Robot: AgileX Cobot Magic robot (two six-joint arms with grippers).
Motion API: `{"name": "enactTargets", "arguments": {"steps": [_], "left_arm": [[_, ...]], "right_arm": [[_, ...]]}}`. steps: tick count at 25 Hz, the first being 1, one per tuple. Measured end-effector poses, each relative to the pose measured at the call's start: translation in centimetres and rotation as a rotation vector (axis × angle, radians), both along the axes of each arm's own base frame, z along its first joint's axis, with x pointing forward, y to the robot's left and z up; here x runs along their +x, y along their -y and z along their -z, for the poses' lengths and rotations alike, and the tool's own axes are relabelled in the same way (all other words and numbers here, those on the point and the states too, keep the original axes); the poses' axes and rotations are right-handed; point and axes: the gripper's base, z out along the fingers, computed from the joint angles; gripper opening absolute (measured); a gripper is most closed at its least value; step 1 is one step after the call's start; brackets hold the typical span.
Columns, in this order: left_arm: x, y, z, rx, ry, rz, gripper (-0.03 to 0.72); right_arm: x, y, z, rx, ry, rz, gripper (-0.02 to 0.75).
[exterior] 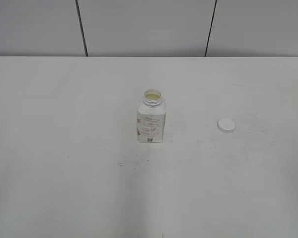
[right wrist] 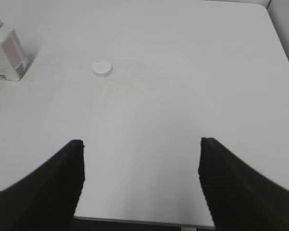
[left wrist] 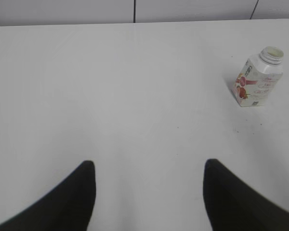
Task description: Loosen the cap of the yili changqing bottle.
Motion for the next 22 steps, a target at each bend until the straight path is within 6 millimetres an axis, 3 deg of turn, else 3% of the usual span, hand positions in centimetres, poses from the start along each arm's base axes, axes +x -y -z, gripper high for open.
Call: {"name": "enactTargets", "arguments": {"steps": [7, 22], "left_arm": [[0.0, 0.0, 0.0, 0.0, 0.0, 0.0, 0.439], [0.0, 0.0, 0.0, 0.0, 0.0, 0.0, 0.439]], "right_arm": [[-0.04, -0.13, 0.0, 0.001, 0.0, 0.15, 0.582], [-0.04, -0.13, 0.0, 0.001, 0.0, 0.156, 0.582]]}}
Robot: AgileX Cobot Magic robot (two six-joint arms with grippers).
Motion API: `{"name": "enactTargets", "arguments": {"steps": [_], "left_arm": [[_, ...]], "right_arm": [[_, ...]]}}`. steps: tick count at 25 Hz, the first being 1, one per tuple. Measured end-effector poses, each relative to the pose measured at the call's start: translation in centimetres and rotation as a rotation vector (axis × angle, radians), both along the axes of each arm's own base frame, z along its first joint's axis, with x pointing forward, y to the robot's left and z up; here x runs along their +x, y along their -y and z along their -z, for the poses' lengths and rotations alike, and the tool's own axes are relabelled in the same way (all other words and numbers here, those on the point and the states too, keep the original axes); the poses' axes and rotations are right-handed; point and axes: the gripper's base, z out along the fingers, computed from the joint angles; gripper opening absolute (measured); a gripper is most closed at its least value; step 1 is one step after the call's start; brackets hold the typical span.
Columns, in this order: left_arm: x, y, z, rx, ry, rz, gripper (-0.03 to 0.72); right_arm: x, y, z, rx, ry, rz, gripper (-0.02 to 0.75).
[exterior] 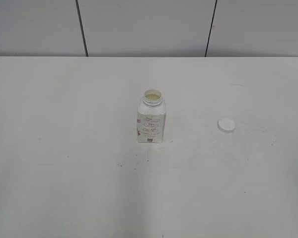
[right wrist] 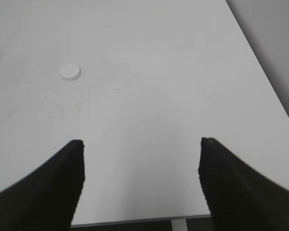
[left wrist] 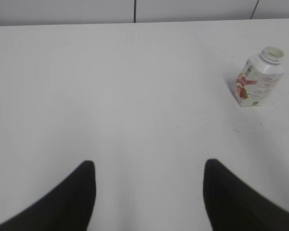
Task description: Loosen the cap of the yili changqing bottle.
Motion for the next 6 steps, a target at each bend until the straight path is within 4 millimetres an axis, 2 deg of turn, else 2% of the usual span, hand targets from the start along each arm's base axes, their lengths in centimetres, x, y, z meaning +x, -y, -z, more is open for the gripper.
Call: {"name": "enactTargets", "arguments": {"steps": [6], "left_arm": [[0.0, 0.0, 0.0, 0.0, 0.0, 0.0, 0.439]], "right_arm": [[0.0, 0.0, 0.0, 0.0, 0.0, 0.0, 0.582]]}}
